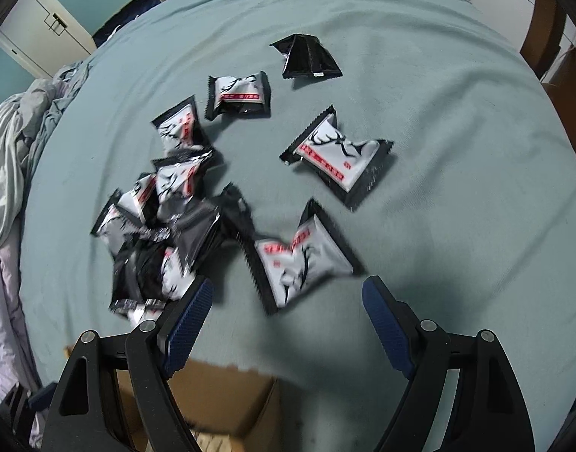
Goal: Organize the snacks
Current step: 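Reach the right gripper to the snack pile and grasp a white packet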
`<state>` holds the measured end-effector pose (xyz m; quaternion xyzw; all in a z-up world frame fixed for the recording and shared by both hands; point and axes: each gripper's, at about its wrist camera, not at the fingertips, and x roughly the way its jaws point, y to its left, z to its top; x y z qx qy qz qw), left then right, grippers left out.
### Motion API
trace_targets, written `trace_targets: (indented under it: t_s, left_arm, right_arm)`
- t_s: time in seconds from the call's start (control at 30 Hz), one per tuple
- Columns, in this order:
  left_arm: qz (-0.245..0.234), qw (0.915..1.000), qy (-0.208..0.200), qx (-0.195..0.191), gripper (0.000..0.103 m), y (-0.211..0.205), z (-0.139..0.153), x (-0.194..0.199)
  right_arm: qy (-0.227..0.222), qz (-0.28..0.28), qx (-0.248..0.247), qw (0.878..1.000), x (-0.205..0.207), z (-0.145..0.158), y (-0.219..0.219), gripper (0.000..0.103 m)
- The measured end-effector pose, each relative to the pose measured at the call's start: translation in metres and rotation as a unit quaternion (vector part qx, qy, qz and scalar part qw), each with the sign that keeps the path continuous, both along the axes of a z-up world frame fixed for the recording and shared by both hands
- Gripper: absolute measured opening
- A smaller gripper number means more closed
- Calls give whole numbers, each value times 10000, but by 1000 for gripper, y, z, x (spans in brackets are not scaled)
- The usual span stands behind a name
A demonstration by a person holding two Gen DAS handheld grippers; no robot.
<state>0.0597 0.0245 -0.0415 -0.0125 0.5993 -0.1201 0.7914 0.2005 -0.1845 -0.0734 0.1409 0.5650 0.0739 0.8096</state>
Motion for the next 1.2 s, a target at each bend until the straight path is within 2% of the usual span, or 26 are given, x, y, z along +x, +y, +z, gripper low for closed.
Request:
trace_targets:
  t_s: [0.2, 0.3, 0.37, 0.4, 0.43, 0.47, 0.53, 0.57, 0.63, 0.8, 1.0, 1.07, 1.2]
  left_arm:
    - [161, 9999, 17, -48, 81, 7, -2, 6]
    - [369, 9992, -140, -71, 81, 14, 2, 10]
    - [472, 9986, -239, -63, 81, 18, 4, 14]
    - [514, 9983, -274, -69, 81, 20, 5, 16]
    - [556, 9980, -302, -80, 81, 22, 5, 19]
    - [586, 9977, -315, -93, 81, 23, 5, 21]
    - [661, 9972, -323, -129, 81, 26, 4, 26]
    - [704, 9969, -323, -154, 81, 27, 4, 29]
    - [754, 9966, -291, -170, 81, 30, 1, 35]
    - [852, 9959, -295, -33, 81, 36, -5, 45]
    - [883, 9956, -276, 174, 80, 40, -8, 62]
    - [906, 9949, -363, 235, 80, 41, -2, 67]
    - [924, 9950, -364, 85, 80, 44, 4, 84]
  right_arm:
    - [143, -57, -196, 9997, 26, -22, 5, 81]
    - [256, 11, -321, 9992, 32, -34, 11, 81]
    - [143, 72, -477, 9987, 32, -35, 15, 81]
    - [57, 115, -560, 9983, 32, -34, 17, 78]
    - [-1, 170, -617, 9979, 32, -32, 20, 61]
    - [-40, 232, -650, 9976, 31, -30, 22, 60]
    - [-148, 310, -644, 9973, 28, -25, 23, 46]
    - [-176, 328, -632, 9973, 27, -22, 23, 44]
    - [-353, 331, -594, 9971, 21, -11, 24, 26]
    - [-771, 485, -330, 9953, -5, 27, 31, 26]
    - [-1276, 569, 182, 9900, -62, 69, 20, 26]
    - [-1383, 626, 369, 9877, -83, 76, 14, 26]
    - [-1556, 674, 767, 9825, -127, 81, 6, 26]
